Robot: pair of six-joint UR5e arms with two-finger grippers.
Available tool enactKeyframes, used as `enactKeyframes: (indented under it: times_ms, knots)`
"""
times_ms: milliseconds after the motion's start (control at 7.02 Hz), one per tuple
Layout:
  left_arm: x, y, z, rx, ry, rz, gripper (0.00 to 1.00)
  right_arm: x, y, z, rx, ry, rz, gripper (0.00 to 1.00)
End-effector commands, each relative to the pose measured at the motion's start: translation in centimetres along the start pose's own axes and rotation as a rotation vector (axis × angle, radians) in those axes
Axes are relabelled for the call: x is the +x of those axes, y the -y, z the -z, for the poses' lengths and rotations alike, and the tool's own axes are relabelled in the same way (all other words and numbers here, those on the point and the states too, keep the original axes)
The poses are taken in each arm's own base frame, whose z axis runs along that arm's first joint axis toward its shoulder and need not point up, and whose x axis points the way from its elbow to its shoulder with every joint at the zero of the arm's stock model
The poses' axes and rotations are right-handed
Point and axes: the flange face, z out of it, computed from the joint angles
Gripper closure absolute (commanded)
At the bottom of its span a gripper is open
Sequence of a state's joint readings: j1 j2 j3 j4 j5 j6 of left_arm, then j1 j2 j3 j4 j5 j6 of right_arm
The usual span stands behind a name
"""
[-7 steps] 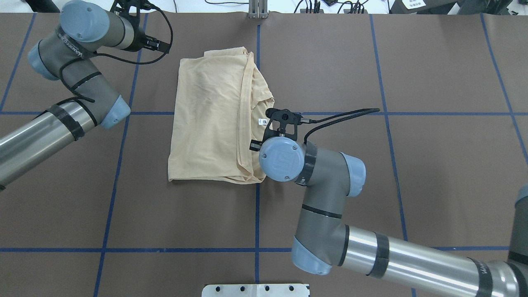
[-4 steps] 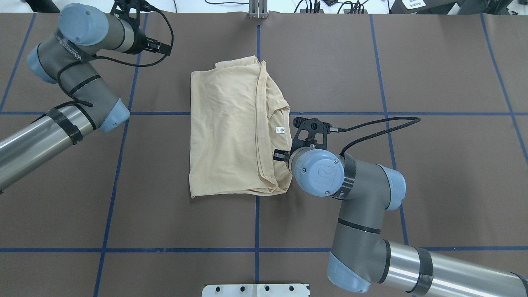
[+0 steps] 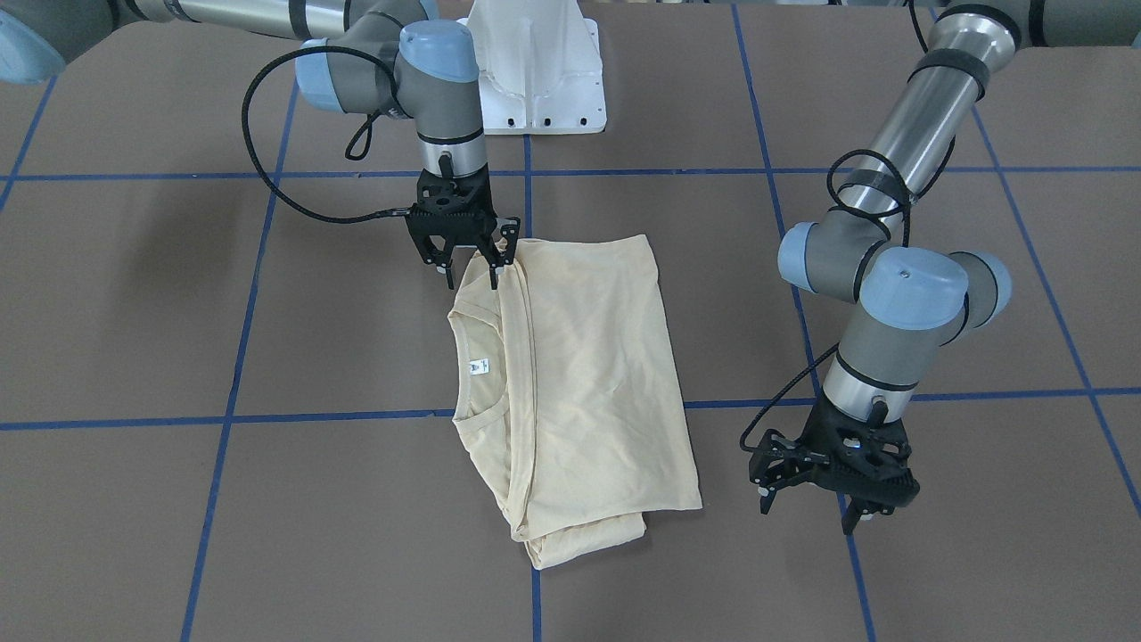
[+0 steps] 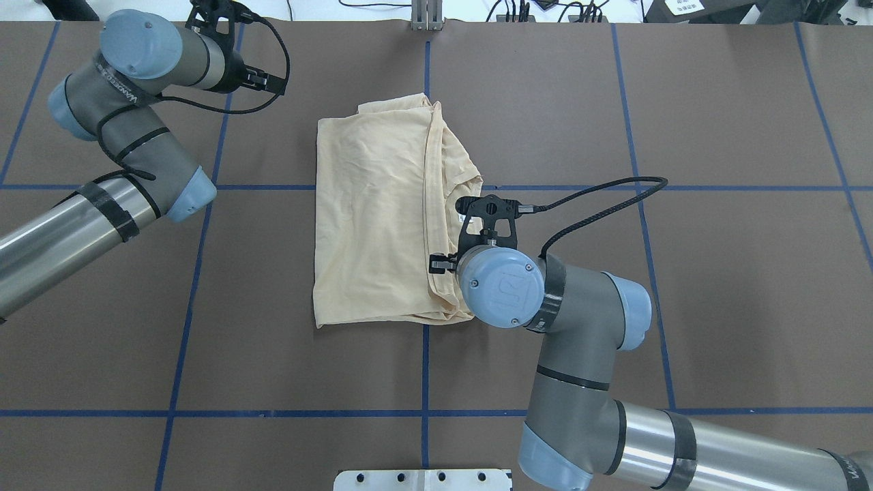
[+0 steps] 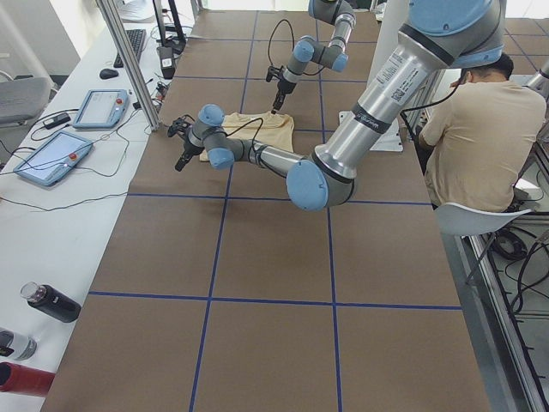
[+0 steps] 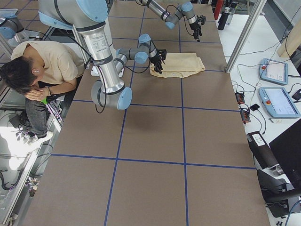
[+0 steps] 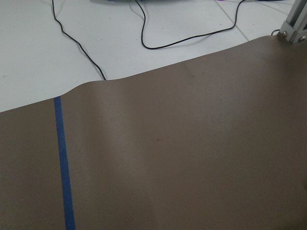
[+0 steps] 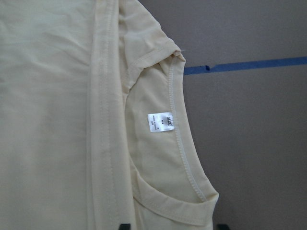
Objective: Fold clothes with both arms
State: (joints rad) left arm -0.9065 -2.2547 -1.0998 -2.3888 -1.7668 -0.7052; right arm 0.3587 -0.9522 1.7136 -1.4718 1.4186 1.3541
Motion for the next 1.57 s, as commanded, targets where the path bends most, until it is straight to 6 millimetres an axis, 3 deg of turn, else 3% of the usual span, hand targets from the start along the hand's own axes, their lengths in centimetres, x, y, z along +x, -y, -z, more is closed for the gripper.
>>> enactKeyframes:
  times_ms: [0, 428, 1140, 1283, 1425]
  knots:
    - [-0.2, -0.4, -0.1, -0.004, 0.003, 0.005, 0.00, -2.3, 0.7, 1.7, 0.003, 0.002, 0.230, 0.10]
    - [-0.4, -0.6, -0.2, -0.006, 0.005, 0.007, 0.00, -2.3, -0.3, 1.5, -0.050, 0.002, 0.354, 0.46]
    - [-0.4, -0.6, -0.2, -0.006, 0.005, 0.007, 0.00, -2.9, -3.7, 1.0, -0.115, 0.020, 0.428, 0.52]
    - [-0.4, -0.6, -0.2, -0.006, 0.005, 0.007, 0.00, -2.9, -3.7, 1.0, -0.115, 0.020, 0.429, 0.62]
    - [-0.4, -0.6, -0.2, -0.006, 0.005, 0.007, 0.00, -2.8, -3.7, 1.0, -0.116, 0.018, 0.428, 0.90]
